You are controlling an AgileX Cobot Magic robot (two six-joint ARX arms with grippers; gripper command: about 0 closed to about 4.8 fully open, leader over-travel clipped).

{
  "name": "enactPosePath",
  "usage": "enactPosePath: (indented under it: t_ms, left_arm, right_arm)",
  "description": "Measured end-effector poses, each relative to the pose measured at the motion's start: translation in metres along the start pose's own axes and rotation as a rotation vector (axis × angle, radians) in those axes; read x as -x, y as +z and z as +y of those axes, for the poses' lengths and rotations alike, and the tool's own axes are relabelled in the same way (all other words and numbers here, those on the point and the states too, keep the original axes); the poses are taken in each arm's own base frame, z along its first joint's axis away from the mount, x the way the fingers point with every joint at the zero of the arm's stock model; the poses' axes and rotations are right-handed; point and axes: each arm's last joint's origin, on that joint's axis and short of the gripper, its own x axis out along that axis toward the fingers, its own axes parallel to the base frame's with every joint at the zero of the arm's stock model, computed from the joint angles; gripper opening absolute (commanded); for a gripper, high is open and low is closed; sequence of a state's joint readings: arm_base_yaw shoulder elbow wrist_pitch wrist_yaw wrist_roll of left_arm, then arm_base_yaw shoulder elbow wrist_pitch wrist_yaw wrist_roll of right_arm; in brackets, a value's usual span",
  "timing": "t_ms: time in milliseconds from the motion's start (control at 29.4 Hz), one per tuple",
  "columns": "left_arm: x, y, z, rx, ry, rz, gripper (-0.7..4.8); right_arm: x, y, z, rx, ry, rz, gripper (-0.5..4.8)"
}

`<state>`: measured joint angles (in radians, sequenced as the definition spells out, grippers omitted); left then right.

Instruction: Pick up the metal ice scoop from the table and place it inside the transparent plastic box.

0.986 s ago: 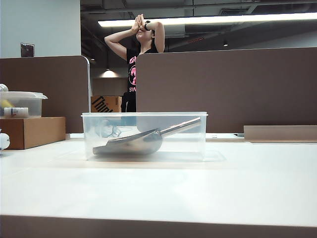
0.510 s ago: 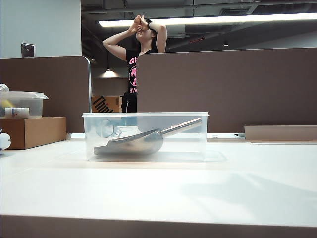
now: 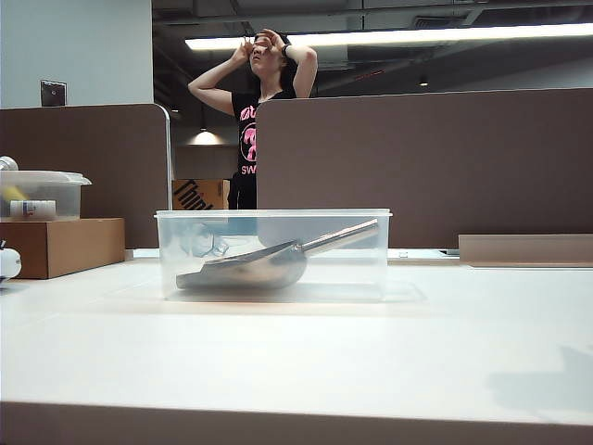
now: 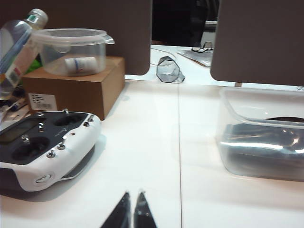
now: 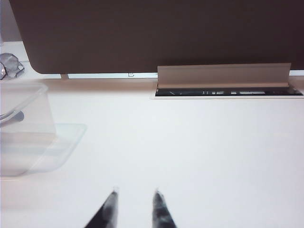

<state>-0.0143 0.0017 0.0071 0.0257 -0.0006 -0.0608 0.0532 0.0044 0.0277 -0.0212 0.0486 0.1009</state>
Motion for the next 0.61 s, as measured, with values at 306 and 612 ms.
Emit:
enactPosePath:
  t_ms: [306,612]
  left_arm:
    - [0.0,-0.0001,0.0,0.0,-0.001,0.001,0.21]
    - [0.0,-0.0001,0.0,0.0,0.0,0.001,0.21]
  right_arm:
    - [-0.0014,-0.0058,-0.0003,0.005,0.002,0.0,0.94]
    - [-0.0014,-0.0059,-0.0002,0.022,0.004,0.0,0.94]
